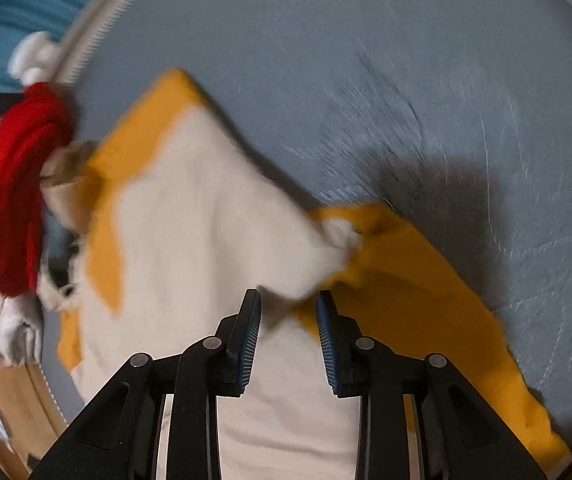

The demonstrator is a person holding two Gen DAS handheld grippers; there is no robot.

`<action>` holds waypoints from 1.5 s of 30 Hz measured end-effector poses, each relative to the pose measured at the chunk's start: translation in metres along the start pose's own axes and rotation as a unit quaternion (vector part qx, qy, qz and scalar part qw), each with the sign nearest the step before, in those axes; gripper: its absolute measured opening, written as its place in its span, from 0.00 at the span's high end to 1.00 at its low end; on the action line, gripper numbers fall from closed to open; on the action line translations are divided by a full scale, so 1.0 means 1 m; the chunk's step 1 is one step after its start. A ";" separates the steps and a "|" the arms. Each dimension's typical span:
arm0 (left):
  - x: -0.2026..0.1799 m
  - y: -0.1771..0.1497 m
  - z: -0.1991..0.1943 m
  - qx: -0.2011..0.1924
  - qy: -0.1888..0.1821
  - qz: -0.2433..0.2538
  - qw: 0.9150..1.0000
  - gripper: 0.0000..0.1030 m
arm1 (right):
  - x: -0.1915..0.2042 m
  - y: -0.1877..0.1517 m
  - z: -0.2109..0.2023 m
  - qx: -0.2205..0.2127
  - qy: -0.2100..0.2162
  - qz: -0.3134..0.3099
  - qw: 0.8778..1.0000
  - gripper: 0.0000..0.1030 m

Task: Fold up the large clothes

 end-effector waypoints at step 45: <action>-0.128 -0.017 -0.077 -0.139 -0.005 0.211 0.968 0.32 | 0.132 -0.058 -0.121 -0.202 -0.035 -0.399 0.894 0.06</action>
Point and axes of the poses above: each gripper's, at about its wrist camera, not at the fingertips, and z roughly the way its jaws point, x to its left, y to its top, the point moved 4 cm from there along z, roughly the way its jaws point, and after that the axes turned 6 degrees about x, right-handed, at the moved point
